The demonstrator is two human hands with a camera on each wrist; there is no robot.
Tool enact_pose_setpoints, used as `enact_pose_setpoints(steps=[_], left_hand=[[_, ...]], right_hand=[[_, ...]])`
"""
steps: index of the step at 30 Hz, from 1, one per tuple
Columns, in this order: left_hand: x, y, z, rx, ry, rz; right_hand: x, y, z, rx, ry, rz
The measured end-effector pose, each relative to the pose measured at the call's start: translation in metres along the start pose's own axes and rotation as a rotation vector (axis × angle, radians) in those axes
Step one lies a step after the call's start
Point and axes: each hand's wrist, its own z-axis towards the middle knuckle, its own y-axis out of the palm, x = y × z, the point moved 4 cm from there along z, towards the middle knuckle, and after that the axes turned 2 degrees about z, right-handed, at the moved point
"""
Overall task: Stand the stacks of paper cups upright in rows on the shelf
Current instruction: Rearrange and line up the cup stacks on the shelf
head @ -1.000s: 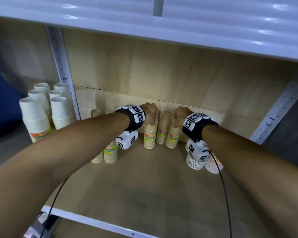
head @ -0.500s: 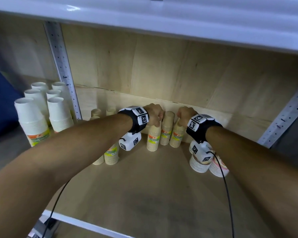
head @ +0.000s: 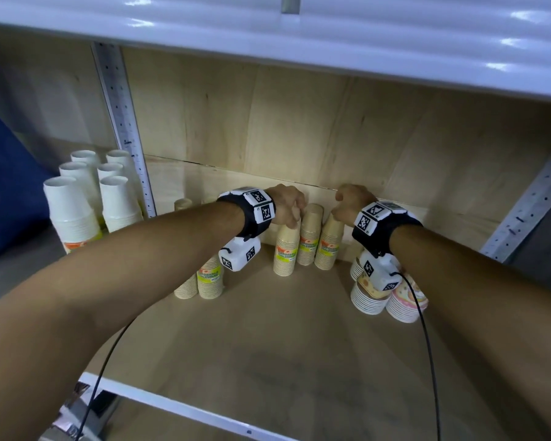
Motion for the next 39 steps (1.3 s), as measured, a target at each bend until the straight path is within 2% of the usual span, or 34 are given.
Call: enact_pose_setpoints(steps=[9,16,21,28,39], left_hand=[[-0.027,-0.047,-0.046,0.092,-0.097,0.060],[-0.067,-0.066,-0.095,0.124,-0.199,0.140],[-0.093,-0.063,-0.121,0.102,-0.256,0.154],[-0.106,-0.044,-0.140,-0.020,-0.291,0.290],[-0.126,-0.013,-0.142,-0.089,-0.280,0.231]], right_hand=[[-0.055,-0.020,-0.022,0.005,-0.086,-0.010],[-0.122,-0.006,-0.045,0.041,-0.247,0.059],[-0.168,0.013,-0.060,-0.024,-0.320,0.037],[-0.218,0.039,-0.077,-0.122,-0.380,0.050],[-0.240,0.077,-0.078,-0.193,-0.364,0.064]])
